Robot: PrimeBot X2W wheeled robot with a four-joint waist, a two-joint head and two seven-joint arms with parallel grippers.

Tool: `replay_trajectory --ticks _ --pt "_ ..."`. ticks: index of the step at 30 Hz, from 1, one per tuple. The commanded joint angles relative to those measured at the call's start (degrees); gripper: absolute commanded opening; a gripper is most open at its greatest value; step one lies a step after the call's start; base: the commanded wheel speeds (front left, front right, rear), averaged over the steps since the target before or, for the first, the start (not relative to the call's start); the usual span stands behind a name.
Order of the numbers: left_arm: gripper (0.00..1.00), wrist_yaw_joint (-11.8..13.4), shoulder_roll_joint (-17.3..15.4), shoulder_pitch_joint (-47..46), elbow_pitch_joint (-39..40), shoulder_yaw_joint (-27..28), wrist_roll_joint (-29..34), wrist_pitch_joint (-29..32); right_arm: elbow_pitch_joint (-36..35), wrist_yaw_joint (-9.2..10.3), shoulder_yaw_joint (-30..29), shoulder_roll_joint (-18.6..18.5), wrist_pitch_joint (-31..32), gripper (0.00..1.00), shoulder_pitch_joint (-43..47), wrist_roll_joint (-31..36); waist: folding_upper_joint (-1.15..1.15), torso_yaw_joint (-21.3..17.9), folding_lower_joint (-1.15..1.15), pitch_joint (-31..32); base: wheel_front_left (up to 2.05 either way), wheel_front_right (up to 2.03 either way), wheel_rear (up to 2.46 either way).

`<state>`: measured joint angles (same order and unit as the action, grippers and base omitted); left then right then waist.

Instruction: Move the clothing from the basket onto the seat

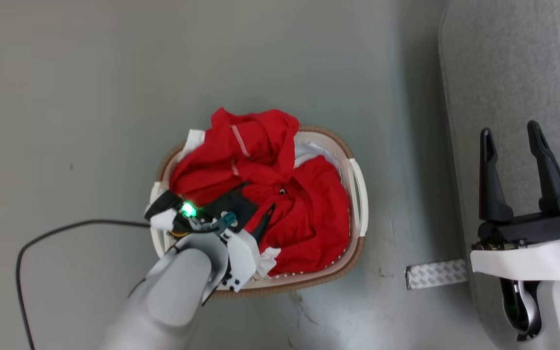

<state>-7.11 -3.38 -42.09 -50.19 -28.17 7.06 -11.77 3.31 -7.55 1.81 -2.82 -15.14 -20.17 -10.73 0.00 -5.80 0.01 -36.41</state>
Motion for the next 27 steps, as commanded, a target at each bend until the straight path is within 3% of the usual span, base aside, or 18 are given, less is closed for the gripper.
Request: replay_trajectory --ticks 1,10,22,23,24,25,26,27 --pt "1.0 -0.2 -0.31 -1.82 -1.23 -0.54 0.82 0.63 -0.55 0.13 0.35 -0.14 -0.02 1.0 -1.29 -0.57 0.0 -0.51 -0.01 -2.95 0.0 0.0 0.0" --pt "1.0 -0.33 -0.14 -9.42 -10.79 -5.21 2.5 3.92 -2.43 0.13 2.14 -0.13 -0.02 1.0 -3.89 -1.53 0.0 -1.37 -0.01 -8.27 0.0 0.0 0.0" --pt "1.0 -0.35 -0.14 -14.75 -18.18 -8.47 -0.01 4.81 -4.63 0.13 3.86 -0.13 -0.02 1.0 -4.77 -2.43 0.0 -3.31 -0.01 -13.77 0.0 0.0 0.0" --pt "0.93 -0.36 -0.19 -14.95 -18.66 -8.55 -0.17 4.65 -4.68 0.13 3.88 -0.14 -0.02 1.0 -4.82 -2.39 0.0 -3.56 -0.01 -14.07 0.0 0.0 0.0" --pt "0.5 -0.36 -0.18 -15.13 -18.89 -8.84 -0.16 4.14 -4.66 0.12 3.89 -0.14 -0.02 1.0 -4.85 -2.36 0.0 -3.79 -0.01 -14.29 0.0 0.0 0.0" --pt "0.36 -0.36 -0.17 -15.24 -19.2 -9.08 -0.27 3.75 -4.68 0.13 3.91 -0.14 -0.02 1.0 -4.87 -2.37 0.0 -4.01 -0.01 -14.44 0.0 0.0 0.0" --pt "0.0 -0.36 -0.17 -15.25 -19.51 -9.35 -0.5 3.41 -4.72 0.13 3.86 -0.14 -0.02 1.0 -4.85 -2.37 0.0 -4.13 -0.01 -14.51 0.0 0.0 0.0" --pt "0.0 -0.36 -0.12 -15.37 -19.55 -9.42 -0.74 2.63 -4.76 0.13 3.79 -0.13 -0.02 1.0 -4.74 -2.34 0.0 -4.18 -0.01 -14.54 0.0 0.0 0.0"
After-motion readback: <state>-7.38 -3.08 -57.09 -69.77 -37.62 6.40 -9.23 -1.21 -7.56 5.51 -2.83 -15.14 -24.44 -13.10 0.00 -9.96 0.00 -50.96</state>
